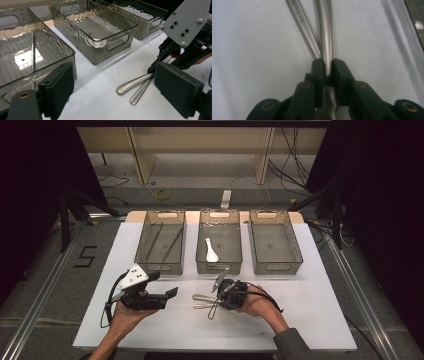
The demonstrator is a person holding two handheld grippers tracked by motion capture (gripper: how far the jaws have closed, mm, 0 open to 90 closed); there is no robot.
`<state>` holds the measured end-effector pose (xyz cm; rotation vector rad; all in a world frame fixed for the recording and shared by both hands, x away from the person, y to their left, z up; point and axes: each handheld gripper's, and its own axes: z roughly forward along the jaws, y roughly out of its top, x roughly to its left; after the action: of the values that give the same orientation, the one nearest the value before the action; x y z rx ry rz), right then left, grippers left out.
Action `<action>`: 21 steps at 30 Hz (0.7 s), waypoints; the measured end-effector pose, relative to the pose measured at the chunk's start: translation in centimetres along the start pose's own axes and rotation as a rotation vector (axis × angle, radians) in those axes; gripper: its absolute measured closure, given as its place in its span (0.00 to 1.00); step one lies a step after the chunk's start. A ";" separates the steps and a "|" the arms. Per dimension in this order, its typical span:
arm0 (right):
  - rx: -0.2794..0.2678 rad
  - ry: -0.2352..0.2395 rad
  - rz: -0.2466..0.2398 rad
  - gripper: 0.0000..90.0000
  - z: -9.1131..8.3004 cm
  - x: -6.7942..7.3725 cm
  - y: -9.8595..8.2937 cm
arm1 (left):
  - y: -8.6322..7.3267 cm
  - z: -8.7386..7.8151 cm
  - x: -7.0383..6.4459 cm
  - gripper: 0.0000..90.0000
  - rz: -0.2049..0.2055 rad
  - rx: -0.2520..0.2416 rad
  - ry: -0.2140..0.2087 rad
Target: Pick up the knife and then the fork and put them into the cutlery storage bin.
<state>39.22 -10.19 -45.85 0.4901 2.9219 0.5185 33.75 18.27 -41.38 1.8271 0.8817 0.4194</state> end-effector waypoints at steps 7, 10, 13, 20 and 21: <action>0.005 -0.006 -0.001 0.89 -0.1 0.1 0.1 | 0.0 -0.1 0.1 0.18 0.001 0.000 0.001; 0.003 -0.004 -0.002 0.89 0.0 0.1 0.1 | 0.0 -0.1 0.1 0.18 0.002 0.000 0.001; 0.003 -0.020 0.000 0.89 -0.1 0.0 0.0 | 0.0 -0.1 0.1 0.18 0.004 -0.001 0.002; -0.028 -0.037 0.052 0.90 -0.9 -0.5 -0.3 | 0.0 -0.1 0.1 0.18 0.004 0.001 0.006; -0.031 -0.034 0.040 0.90 -1.0 -0.7 -0.3 | 0.0 -0.1 0.1 0.18 0.003 0.000 0.007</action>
<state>39.60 -11.04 -44.97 0.5494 2.8728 0.5542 33.75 18.41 -41.30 1.8284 0.8841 0.4271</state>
